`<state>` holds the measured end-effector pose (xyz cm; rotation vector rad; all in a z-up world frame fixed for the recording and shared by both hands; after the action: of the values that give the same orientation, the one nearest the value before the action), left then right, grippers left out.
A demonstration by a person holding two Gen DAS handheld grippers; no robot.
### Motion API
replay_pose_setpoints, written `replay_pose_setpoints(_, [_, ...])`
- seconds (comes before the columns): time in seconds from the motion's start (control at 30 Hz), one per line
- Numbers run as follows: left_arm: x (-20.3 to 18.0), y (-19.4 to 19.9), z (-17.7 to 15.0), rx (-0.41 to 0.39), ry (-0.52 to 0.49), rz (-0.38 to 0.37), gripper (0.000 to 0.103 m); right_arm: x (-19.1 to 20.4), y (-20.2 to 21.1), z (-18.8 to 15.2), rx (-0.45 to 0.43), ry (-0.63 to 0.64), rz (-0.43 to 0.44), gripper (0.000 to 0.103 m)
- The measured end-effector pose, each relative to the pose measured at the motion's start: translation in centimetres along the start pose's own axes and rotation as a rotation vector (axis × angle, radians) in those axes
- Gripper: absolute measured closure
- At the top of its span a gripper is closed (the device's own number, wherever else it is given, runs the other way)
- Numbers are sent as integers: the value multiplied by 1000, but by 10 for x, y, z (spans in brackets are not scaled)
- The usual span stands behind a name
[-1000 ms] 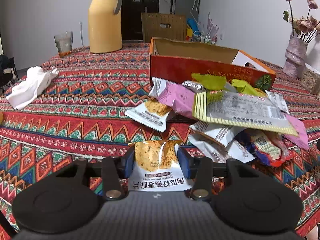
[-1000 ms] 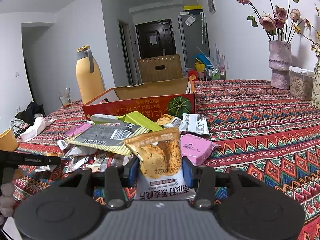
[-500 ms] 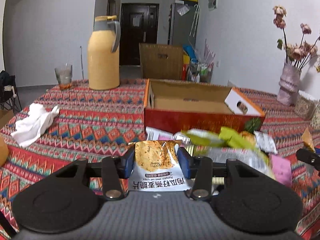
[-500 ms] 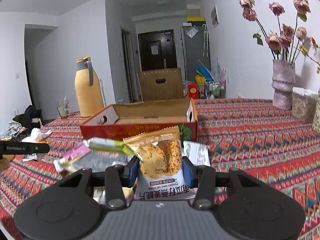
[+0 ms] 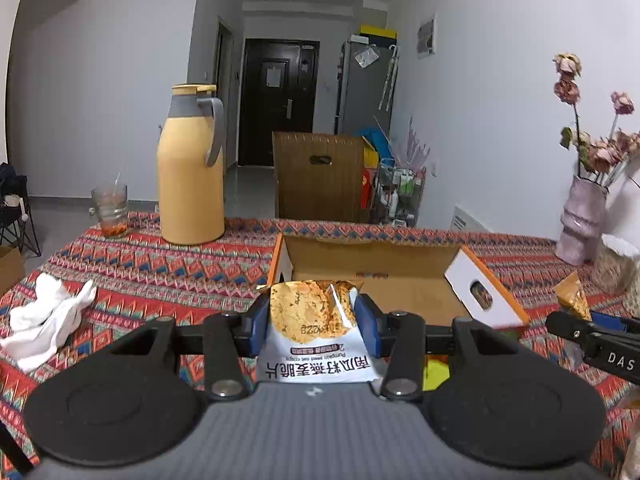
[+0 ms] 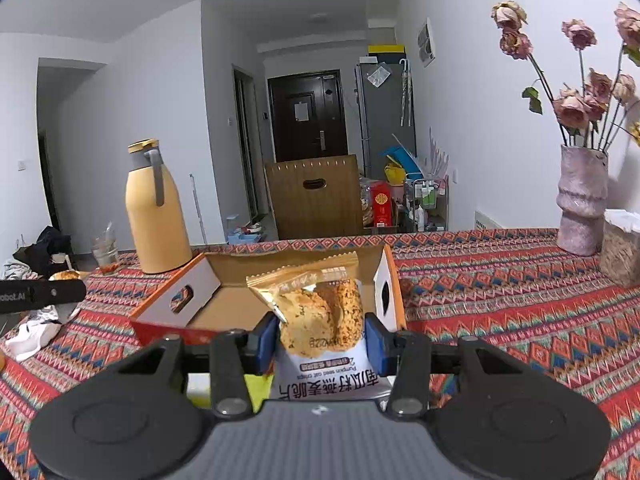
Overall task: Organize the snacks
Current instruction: 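Carry the white cookie packet into the cardboard box and release it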
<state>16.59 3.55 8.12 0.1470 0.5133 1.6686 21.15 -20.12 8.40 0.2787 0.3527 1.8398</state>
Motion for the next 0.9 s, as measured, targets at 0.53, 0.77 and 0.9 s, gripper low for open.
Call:
replay_pose_setpoints(0.53, [-8, -110, 36, 19, 103, 92, 57, -6, -121, 29, 69, -42, -24, 58])
replay_pose_setpoints(0.77, [-10, -135, 14, 20, 79, 109, 57, -6, -147, 14, 91, -41, -16, 58])
replay_pose_setpoints(0.9, [-8, -147, 7, 59, 80, 102, 57, -4, -157, 5, 118, -38, -7, 58])
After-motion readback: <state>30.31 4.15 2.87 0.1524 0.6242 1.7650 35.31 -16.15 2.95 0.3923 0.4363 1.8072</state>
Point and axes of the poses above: each gripper's, at about its wrist camera, not at the fingertips, and y roughly against the way its jaws point, x to its left, z to its top, the point moved 3 cm from there along -y, roughly the way its jaws point, and after that the axes turned 8 degrees about y, right-handed, at the moved point
